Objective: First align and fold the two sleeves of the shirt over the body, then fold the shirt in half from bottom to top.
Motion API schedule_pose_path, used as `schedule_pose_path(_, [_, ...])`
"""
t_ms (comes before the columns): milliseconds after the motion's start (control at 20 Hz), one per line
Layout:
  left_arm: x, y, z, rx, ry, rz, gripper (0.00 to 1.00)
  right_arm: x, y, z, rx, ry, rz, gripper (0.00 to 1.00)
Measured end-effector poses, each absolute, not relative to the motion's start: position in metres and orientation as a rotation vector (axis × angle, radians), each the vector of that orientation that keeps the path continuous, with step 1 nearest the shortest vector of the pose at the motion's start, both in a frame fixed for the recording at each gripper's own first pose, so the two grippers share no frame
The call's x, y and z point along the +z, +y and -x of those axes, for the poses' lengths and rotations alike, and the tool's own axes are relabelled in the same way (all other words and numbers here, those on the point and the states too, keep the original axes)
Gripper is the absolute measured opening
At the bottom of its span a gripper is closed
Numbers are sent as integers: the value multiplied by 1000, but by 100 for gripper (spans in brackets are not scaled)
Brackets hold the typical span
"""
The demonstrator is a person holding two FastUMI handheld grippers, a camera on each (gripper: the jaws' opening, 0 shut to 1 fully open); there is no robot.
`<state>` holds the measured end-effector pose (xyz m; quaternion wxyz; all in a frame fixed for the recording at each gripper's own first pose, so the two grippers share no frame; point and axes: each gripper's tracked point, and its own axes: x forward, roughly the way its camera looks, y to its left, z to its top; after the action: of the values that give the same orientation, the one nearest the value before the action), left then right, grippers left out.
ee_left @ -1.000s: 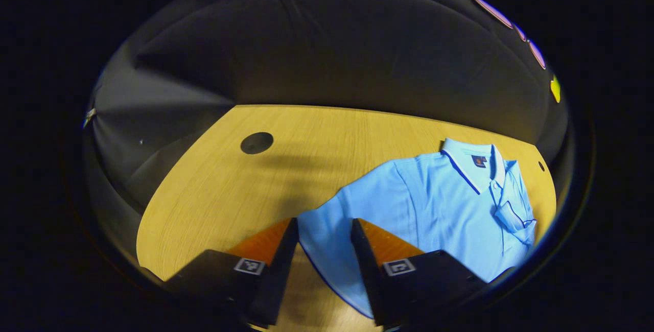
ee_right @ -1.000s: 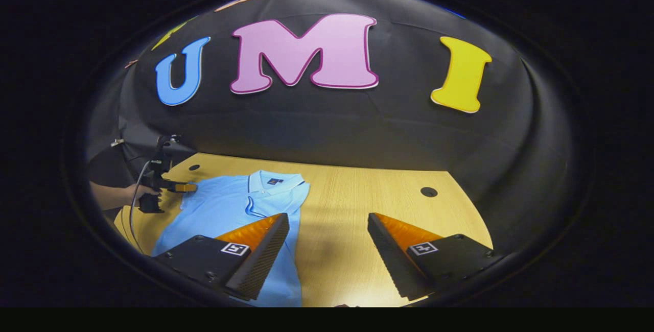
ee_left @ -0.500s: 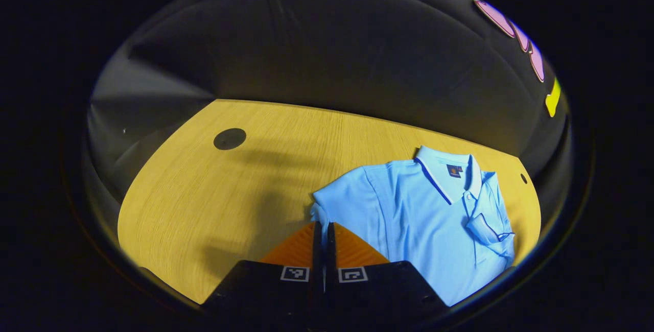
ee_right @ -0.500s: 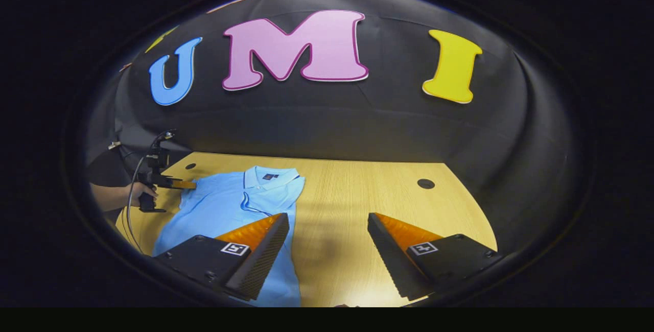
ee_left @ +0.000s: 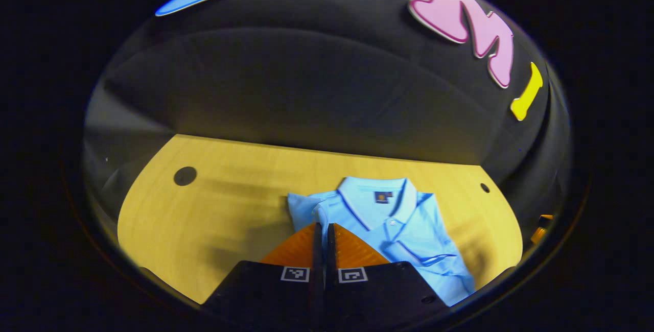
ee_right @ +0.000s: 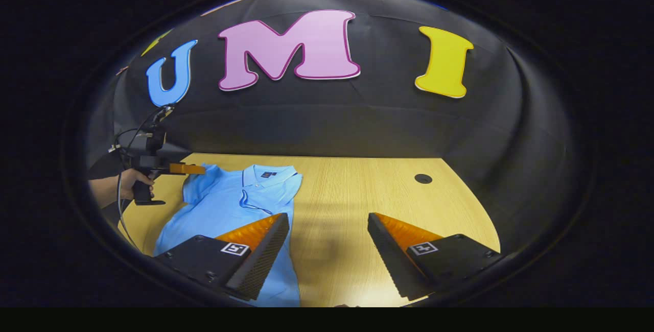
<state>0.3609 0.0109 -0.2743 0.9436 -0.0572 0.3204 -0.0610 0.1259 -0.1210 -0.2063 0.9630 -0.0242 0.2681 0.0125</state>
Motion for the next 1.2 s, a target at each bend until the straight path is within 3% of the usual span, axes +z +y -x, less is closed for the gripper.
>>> schedule_pose_path(300, [-281,-70,-345,-222,691,181,3,-212,-125,-117,19,553,35,97])
schedule_pose_path(450, [-282,-111,-332,-304,711,260,27,-218,-124,-106,13,569,27,97])
schedule_pose_path(600, [-271,-123,-311,-348,694,246,73,-226,-119,-89,9,594,26,97])
schedule_pose_path(650, [-268,-119,-303,-342,674,216,95,-229,-116,-82,8,605,20,97])
schedule_pose_path(950, [-225,-62,-219,-244,566,84,98,-242,-101,-32,-1,681,5,94])
schedule_pose_path(1200, [-225,-16,-107,-190,586,-16,97,-262,-87,31,0,780,-14,98])
